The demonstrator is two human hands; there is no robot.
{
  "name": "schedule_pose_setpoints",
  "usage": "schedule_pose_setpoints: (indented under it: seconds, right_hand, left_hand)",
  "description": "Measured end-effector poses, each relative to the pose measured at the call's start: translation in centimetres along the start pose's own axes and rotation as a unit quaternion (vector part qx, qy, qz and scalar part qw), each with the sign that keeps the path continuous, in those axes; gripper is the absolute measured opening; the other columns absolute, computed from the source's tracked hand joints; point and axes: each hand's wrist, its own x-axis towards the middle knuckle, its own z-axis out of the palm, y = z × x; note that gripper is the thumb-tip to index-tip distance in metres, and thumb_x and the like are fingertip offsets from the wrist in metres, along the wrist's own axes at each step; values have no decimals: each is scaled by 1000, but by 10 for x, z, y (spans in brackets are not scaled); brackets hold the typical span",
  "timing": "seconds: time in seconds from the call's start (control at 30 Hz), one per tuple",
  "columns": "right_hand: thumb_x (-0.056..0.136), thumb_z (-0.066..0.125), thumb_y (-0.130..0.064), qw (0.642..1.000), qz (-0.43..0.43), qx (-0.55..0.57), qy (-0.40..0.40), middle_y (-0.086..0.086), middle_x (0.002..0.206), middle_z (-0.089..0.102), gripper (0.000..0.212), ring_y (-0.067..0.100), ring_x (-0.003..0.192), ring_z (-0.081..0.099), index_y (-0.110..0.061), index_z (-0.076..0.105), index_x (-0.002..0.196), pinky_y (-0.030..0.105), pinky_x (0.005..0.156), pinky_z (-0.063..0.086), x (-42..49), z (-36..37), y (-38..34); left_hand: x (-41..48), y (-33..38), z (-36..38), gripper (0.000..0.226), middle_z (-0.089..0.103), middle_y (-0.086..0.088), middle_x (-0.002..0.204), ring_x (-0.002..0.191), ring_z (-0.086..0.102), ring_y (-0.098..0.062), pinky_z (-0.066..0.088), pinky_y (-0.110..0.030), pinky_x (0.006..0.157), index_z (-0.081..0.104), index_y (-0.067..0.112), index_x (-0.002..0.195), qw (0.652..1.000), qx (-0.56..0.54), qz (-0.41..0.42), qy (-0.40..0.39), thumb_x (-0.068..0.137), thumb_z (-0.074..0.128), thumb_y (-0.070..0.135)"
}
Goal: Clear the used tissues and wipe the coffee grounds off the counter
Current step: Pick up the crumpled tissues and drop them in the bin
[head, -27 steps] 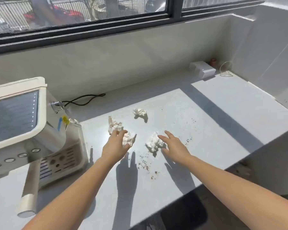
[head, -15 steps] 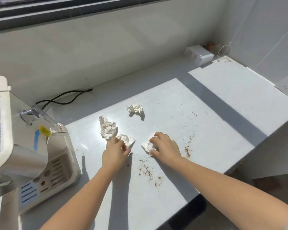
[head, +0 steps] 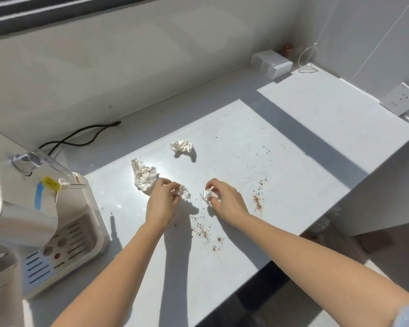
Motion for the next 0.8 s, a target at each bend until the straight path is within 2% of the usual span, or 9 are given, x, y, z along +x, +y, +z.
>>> schedule_pose_setpoints:
  seconds: [0.1, 0.17, 0.27, 0.37, 0.47, 0.57, 0.67, 0.77, 0.8]
  right_hand:
    - [87, 56, -19, 998, 9, 50, 26, -12, 88, 53, 18, 2, 77, 50, -32, 65, 95, 22, 62, 36, -19, -17, 8]
    - [82, 59, -18, 995, 29, 81, 51, -13, 75, 49, 14, 5, 69, 48, -30, 63, 76, 20, 56, 31, -33, -34, 16]
    - [74, 63, -9, 981, 71, 157, 85, -12, 56, 50, 22, 6, 55, 44, -25, 58, 60, 20, 51, 30, -55, -64, 32]
    - [75, 61, -3, 970, 99, 200, 100, -4, 65, 62, 13, 3, 53, 45, -13, 68, 73, 20, 52, 38, -84, -90, 55]
    - [77, 60, -2, 959, 106, 229, 132, -6, 64, 63, 16, 0, 55, 51, -15, 67, 69, 12, 53, 39, -121, -108, 83]
    - [71, 69, -2, 957, 125, 218, 146, -6, 73, 60, 12, 0, 63, 51, -14, 68, 75, 9, 58, 36, -157, -119, 115]
    - [71, 73, -4, 952, 158, 204, 164, -9, 76, 58, 16, -4, 68, 53, -18, 68, 76, 5, 61, 37, -185, -122, 147]
    - [71, 75, -9, 943, 198, 203, 175, -7, 77, 61, 17, 5, 73, 54, -25, 69, 74, 10, 62, 38, -201, -117, 170]
    - [70, 75, -10, 940, 212, 202, 175, -6, 78, 63, 18, 10, 75, 56, -27, 69, 71, 16, 65, 41, -205, -114, 178]
  left_hand:
    - [-11, 46, 10, 28, 54, -4, 114, 88, 55, -12, 44, -24, 76, 68, 6, 107, 999, -45, 30, -1, 83, 55, 2]
    - [-21, 79, 21, 27, 55, -4, 115, 98, 57, -16, 48, -29, 85, 69, 5, 106, 995, -77, 53, -35, 82, 58, 6]
    - [-42, 123, 40, 23, 56, 4, 114, 99, 54, -5, 43, -18, 80, 71, 14, 101, 986, -121, 74, -89, 81, 62, 21]
    - [-68, 165, 58, 11, 59, 12, 106, 97, 56, 3, 42, -15, 75, 73, 29, 86, 966, -229, 51, -108, 85, 63, 33]
    - [-96, 196, 84, 11, 63, 6, 99, 93, 60, -7, 48, -22, 74, 75, 21, 85, 960, -252, 40, -111, 85, 64, 19]
    - [-120, 216, 113, 25, 67, 2, 98, 89, 61, -7, 47, -13, 76, 73, 15, 94, 959, -249, 35, -127, 80, 58, 1]
    - [-139, 231, 141, 28, 72, 0, 93, 85, 64, -7, 46, -8, 73, 72, 12, 94, 955, -255, 27, -147, 78, 56, -5]
    - [-150, 238, 164, 26, 72, 5, 84, 81, 67, -8, 51, -15, 74, 73, 15, 86, 955, -244, 20, -167, 76, 58, -3]
    - [-154, 237, 173, 26, 72, 7, 81, 80, 67, -6, 51, -15, 73, 73, 18, 83, 955, -237, 12, -176, 74, 58, -2]
